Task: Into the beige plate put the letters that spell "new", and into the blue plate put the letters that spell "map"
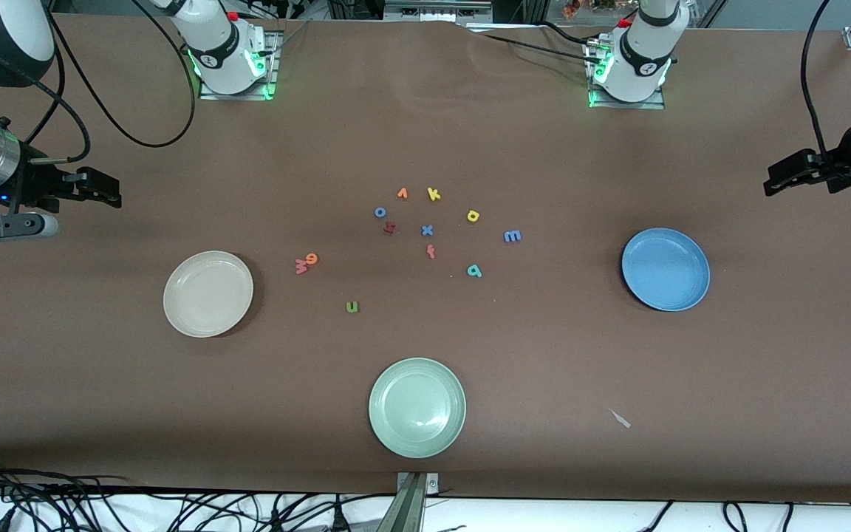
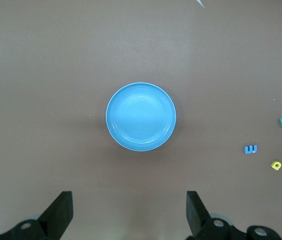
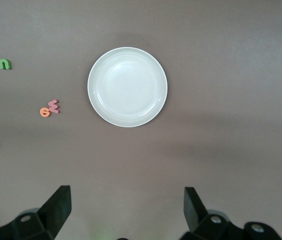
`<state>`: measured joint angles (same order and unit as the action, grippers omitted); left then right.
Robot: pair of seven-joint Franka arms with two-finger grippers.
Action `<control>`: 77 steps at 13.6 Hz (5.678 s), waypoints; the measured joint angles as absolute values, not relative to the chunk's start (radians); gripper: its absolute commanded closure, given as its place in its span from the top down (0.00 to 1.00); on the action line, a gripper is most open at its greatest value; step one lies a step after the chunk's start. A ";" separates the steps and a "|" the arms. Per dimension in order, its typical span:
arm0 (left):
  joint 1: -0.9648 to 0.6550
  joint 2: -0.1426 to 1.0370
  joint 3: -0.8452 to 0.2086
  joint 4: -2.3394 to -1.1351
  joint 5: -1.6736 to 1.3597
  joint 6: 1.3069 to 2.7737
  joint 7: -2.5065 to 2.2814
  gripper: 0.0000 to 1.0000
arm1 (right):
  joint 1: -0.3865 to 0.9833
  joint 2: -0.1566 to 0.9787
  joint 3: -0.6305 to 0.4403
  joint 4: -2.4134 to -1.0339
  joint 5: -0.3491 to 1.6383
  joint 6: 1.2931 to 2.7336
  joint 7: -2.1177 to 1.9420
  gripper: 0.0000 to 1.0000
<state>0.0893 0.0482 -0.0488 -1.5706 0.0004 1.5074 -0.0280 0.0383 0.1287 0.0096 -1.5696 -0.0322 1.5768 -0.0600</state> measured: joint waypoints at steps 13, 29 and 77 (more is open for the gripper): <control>0.087 0.049 -0.051 -1.572 0.000 1.507 -0.023 1.00 | 0.039 0.128 0.013 -1.568 -0.032 1.585 -0.060 1.00; 0.087 0.049 -0.051 -1.574 0.000 1.507 -0.019 1.00 | 0.039 0.128 0.013 -1.568 -0.032 1.583 -0.060 1.00; 0.082 0.072 -0.052 -1.575 0.000 1.507 -0.019 1.00 | 0.043 0.141 0.040 -1.576 0.055 1.590 -0.053 1.00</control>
